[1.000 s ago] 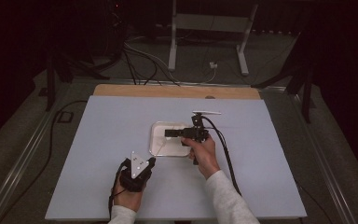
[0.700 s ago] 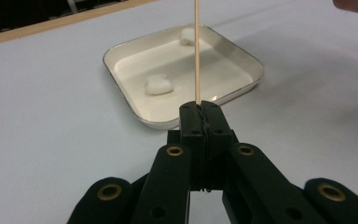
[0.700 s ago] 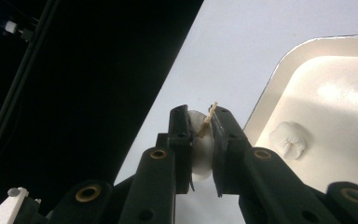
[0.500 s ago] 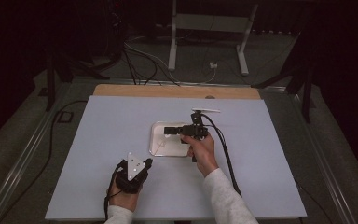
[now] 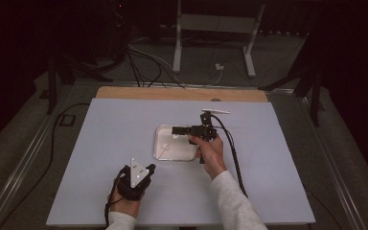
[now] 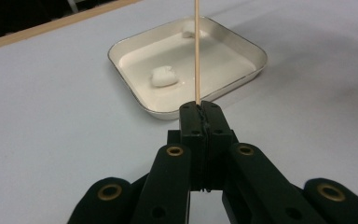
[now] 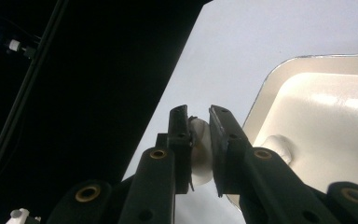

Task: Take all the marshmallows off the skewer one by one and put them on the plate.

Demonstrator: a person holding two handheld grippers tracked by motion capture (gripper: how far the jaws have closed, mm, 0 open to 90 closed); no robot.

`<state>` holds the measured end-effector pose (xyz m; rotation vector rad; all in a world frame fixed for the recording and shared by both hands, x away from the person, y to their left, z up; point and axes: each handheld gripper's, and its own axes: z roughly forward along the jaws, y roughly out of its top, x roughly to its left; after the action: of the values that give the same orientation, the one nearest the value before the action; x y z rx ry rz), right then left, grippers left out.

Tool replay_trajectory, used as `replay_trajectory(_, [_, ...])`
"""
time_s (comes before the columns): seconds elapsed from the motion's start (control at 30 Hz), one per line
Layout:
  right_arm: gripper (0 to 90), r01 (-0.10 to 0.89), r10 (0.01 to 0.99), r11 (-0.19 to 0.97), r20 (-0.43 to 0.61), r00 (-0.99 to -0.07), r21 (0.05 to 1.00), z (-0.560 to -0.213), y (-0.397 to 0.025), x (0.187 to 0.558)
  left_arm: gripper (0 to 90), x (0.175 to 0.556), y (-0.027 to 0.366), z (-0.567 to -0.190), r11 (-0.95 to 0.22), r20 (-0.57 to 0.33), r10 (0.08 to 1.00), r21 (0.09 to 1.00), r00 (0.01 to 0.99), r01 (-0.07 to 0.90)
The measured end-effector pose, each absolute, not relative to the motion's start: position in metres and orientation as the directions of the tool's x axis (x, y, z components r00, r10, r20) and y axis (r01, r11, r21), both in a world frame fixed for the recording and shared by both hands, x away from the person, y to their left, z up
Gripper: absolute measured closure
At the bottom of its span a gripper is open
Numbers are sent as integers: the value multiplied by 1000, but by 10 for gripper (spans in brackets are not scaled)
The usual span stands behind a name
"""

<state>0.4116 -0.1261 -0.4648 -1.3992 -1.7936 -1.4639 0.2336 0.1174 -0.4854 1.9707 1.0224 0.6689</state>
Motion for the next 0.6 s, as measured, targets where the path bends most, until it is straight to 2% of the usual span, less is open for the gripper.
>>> replay_trajectory(0.47, [835, 883, 424, -78, 817, -390, 462, -466, -129, 416, 900, 232, 121, -487, -370, 98, 838, 825, 536, 427])
replay_trajectory(0.6, [852, 875, 452, -59, 794, -406, 481, -466, -128, 415, 900, 232, 122, -488, -377, 103, 838, 820, 537, 430])
